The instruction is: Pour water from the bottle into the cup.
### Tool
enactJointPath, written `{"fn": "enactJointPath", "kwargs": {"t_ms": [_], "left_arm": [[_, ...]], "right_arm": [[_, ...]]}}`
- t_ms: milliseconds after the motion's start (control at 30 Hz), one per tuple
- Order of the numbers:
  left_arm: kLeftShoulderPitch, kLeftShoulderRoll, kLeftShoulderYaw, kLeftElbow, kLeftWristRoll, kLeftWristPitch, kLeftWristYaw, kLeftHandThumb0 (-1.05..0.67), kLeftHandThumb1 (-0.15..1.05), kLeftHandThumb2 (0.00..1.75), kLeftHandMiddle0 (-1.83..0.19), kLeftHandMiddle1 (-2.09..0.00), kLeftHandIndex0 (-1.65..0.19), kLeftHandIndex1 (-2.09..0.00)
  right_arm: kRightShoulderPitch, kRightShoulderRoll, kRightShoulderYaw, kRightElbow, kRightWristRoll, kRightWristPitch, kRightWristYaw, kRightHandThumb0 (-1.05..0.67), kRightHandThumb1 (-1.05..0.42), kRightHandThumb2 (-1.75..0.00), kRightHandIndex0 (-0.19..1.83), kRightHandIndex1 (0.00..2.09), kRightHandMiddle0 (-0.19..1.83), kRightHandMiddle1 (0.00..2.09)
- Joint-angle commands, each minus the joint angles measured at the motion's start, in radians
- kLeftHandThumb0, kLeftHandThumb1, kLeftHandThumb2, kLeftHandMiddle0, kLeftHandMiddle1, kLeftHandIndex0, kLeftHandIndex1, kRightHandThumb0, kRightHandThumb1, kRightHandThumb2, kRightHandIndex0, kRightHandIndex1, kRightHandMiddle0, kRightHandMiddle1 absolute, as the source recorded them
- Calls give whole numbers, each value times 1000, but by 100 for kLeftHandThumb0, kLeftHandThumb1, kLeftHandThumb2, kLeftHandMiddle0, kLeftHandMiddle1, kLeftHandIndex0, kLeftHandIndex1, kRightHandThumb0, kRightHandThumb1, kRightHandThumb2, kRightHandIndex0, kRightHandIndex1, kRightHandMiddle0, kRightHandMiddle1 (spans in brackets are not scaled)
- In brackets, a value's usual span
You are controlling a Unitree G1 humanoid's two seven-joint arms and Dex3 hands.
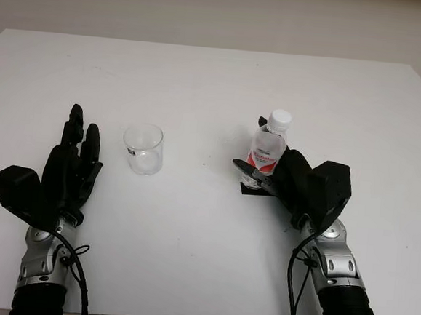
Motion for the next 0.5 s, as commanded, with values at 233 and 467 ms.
{"fn": "enactJointPath", "kwargs": {"t_ms": [233, 467], "left_arm": [[8, 14, 4, 17, 10, -3, -1, -63, 105, 53, 12, -6, 15, -6], [1, 9, 3, 20, 5, 3, 1, -62, 105, 53, 12, -5, 15, -6]], "right_arm": [[52, -44, -6, 3, -77, -184, -57, -96, -91, -6, -19, 0, -19, 0], [96, -30, -29, -21, -30, -273, -45, -100, -92, -6, -19, 0, -19, 0]]}}
